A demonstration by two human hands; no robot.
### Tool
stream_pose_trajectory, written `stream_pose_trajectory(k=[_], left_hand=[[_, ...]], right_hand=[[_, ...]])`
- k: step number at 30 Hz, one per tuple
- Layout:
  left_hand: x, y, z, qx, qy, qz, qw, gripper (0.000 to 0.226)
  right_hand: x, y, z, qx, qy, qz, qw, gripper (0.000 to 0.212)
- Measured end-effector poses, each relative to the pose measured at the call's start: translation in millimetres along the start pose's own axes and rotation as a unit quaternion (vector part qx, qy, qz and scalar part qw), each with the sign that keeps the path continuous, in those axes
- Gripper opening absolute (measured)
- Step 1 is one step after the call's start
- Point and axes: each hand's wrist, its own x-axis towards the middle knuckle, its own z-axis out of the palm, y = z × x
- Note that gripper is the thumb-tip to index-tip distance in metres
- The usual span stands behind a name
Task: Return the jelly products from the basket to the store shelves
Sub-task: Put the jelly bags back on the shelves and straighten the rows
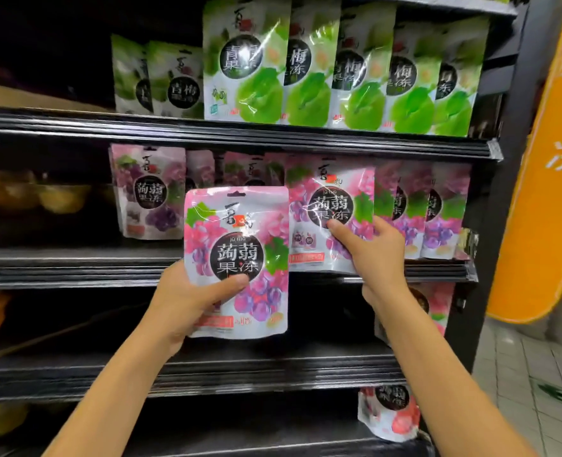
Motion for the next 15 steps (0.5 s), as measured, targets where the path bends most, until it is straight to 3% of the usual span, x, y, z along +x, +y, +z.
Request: stream_pose_trajectory(k=[6,11,15], left_hand=[[13.5,8.0,-5.6,-0.003,-0.006,0.021,1.000,0.053],[25.2,11.3,-4.7,-0.012,-0.005,0.032,0.999,0.053],[27.7,6.8,-5.4,-0.014,-0.011,0.029,0.999,0.053]], right_hand=[[20.0,5.1,26.9,-0.008,0.006,0.020,1.000,0.074],[13.7,14.4,31.4,-0.069,0.019,-0.020,0.997,0.092],[6.9,11.0,16.7,-0.151,-0.042,-0.038,0.987,0.083]])
